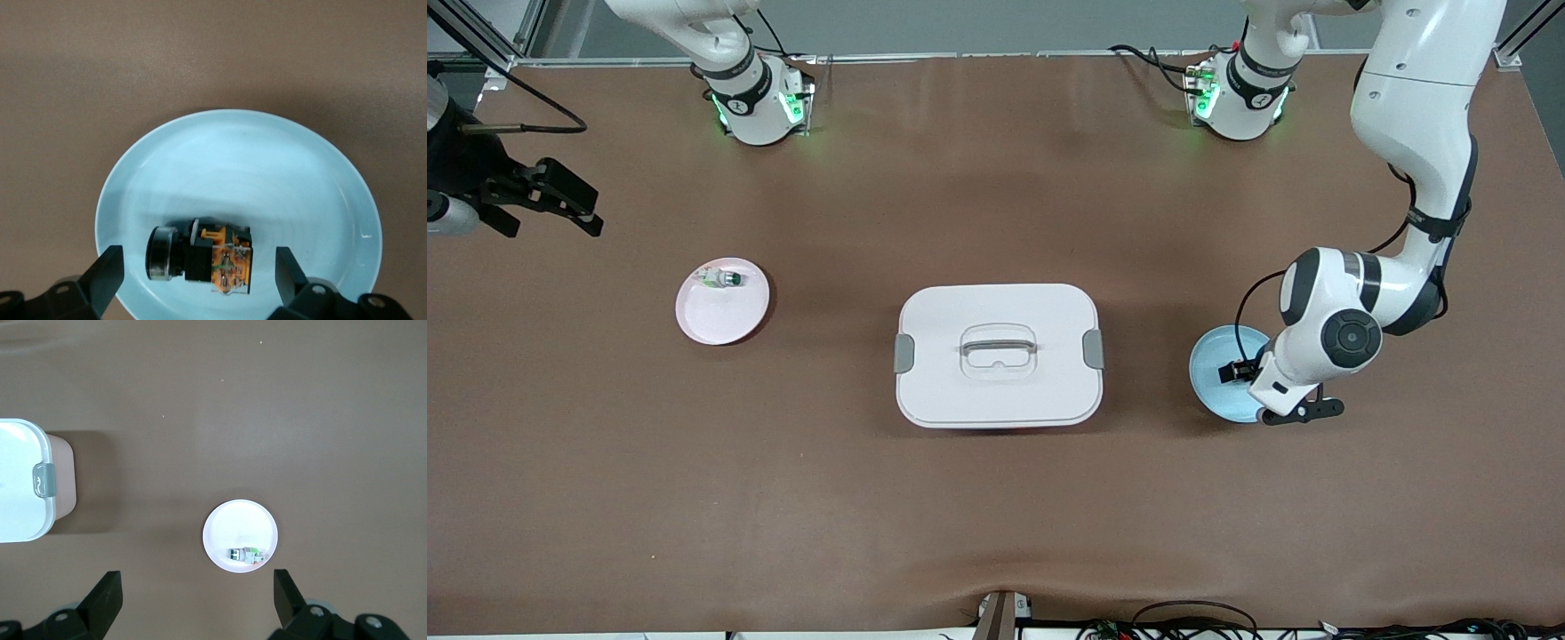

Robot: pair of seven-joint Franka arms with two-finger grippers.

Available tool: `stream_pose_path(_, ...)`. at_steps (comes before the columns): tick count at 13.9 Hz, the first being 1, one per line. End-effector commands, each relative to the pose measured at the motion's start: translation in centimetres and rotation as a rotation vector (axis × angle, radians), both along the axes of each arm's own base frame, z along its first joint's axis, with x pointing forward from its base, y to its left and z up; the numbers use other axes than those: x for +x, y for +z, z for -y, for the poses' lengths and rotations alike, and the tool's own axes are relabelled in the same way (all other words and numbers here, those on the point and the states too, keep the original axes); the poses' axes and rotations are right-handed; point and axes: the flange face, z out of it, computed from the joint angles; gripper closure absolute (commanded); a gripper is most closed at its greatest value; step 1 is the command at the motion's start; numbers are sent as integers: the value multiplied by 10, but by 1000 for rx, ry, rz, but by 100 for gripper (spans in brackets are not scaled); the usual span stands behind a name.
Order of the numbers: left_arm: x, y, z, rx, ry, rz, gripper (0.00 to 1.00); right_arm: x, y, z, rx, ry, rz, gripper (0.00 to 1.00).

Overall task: Transfer orange switch to right arm and place
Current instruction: 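Lower the left gripper and close it on the orange switch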

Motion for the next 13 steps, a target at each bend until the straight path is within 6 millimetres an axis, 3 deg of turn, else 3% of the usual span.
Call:
stream_pose_path(1, -9, -5, -2, 3, -12, 13, 0, -3, 1, 2, -1, -17, 7, 0)
stream_pose_path(8, -21, -23, -3, -9, -18, 32, 0, -3, 1, 2, -1, -17, 7, 0)
stream_pose_path(13, -20, -24, -3, -11, -18, 39, 0, -3, 2, 2, -2, -17, 8, 0)
